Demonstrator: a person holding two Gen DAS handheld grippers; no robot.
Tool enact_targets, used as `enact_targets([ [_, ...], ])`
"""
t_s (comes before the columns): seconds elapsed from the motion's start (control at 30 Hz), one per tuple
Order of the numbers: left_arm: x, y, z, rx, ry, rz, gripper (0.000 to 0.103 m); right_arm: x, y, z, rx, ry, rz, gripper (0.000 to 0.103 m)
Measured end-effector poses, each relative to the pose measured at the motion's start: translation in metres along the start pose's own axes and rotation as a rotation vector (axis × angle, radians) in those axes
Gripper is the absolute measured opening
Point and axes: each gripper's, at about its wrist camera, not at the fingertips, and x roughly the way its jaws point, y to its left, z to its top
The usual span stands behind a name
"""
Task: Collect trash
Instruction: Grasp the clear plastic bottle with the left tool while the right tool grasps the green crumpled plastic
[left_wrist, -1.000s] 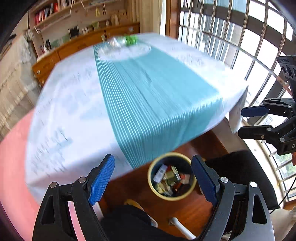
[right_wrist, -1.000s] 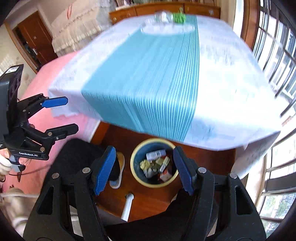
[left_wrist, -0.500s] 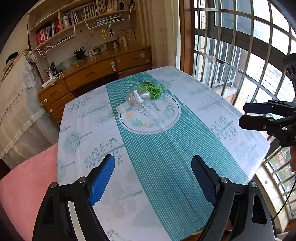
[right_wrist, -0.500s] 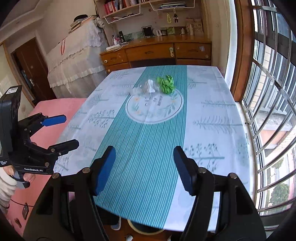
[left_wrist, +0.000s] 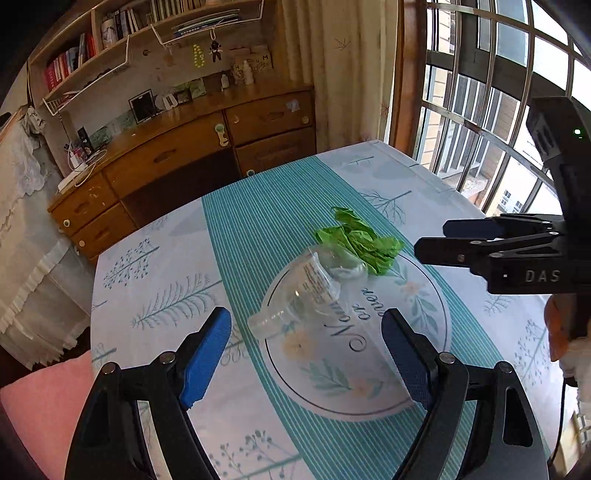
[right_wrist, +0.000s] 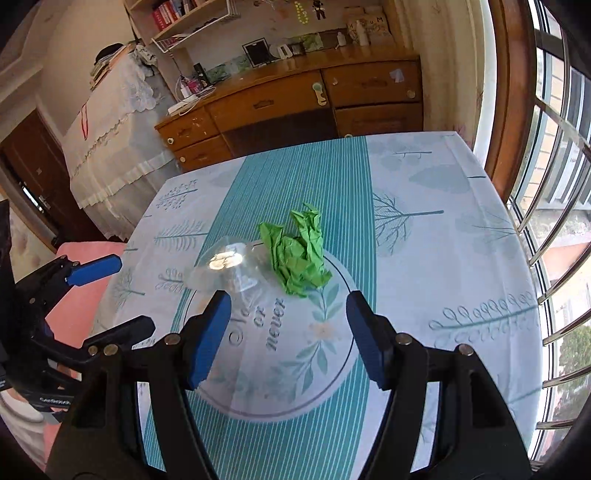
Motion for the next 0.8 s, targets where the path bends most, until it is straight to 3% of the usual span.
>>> enact_targets([
  [0.27, 0.063, 0.022, 0.026, -0.012, 0.031, -0.142, 0.085, 0.082, -0.032, 0.026, 0.099, 0.045, 0.071, 0.062],
  [0.37, 0.080, 0.020, 0.029, 0.005, 0.041, -0.180, 0.085, 0.097, -0.035, 0.027, 0.076, 0.066, 0.100, 0.048],
  [0.47, 0.089, 0.014, 0.028, 0.037, 0.044, -0.183, 0.085, 0.100, -0.034, 0.025, 0.043, 0.056, 0.114, 0.035],
  [0.6, 0.111, 0.012, 0.031, 0.047, 0.057, -0.205, 0.085, 0.097, -0.038, 0.019, 0.026, 0.067, 0.116, 0.033],
  [0.8, 0.135, 0.009, 0.028, 0.014, 0.094, -0.307, 0.085, 0.089, -0.046, 0.008, 0.042, 0.070, 0.147, 0.032],
])
